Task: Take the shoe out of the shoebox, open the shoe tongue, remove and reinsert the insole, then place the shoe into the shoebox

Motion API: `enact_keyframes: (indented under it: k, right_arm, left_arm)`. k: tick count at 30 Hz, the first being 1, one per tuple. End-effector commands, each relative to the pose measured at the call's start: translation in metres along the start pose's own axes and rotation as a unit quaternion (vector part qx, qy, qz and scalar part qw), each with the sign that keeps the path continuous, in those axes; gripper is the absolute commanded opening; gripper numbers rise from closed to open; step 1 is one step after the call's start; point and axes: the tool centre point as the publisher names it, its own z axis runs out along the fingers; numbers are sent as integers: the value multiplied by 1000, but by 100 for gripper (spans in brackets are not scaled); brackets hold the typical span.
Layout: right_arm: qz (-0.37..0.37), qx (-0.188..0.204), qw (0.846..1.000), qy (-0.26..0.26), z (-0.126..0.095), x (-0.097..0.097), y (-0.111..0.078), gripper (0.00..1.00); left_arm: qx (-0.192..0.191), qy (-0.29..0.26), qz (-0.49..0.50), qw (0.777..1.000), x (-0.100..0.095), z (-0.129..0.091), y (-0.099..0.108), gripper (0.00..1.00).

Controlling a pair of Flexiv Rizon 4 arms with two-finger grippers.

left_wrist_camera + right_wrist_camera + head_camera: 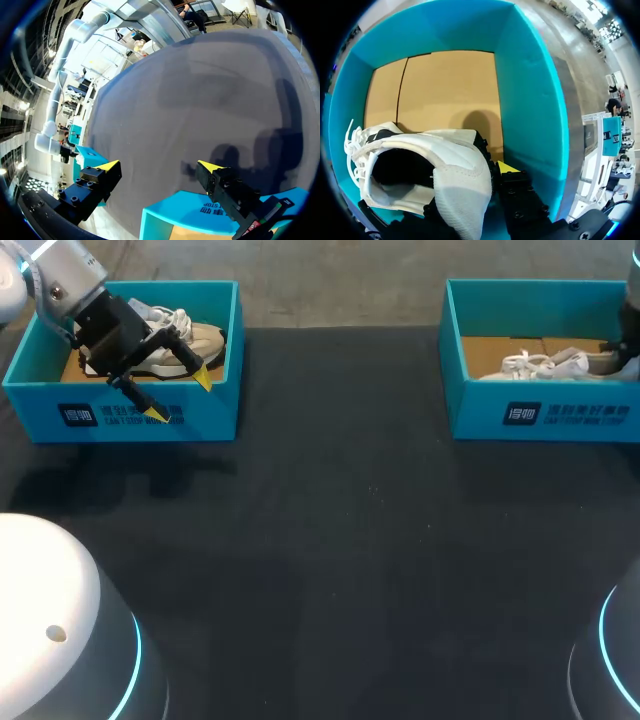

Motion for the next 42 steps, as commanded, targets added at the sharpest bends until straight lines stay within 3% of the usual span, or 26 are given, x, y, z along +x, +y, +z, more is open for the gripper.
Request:
enact_keyframes:
  k: [1,21,32,33,34,35,42]
  right_arm:
    - [-2,4,1000,3,8,2,4,0]
    - [-4,11,1000,15,36,5,1,0]
    - [2,12,1000,14,34,7,1,0]
    - [4,14,1000,12,34,7,1,30]
    - [4,14,1000,13,33,7,2,78]
    - [5,14,1000,13,33,8,2,100]
    - [10,9,1000,7,19,9,2,100]
  left_arm:
    - [-1,1,0,1000,0,0,-1,100]
    - [-1,1,0,1000,0,0,-1,100]
    - [-1,1,0,1000,0,0,-1,100]
    - [-1,1,0,1000,0,0,-1,100]
    - [-1,1,0,1000,0,0,-1,100]
    - [-1,1,0,1000,0,0,-1,100]
    - [-1,1,0,1000,0,0,-1,100]
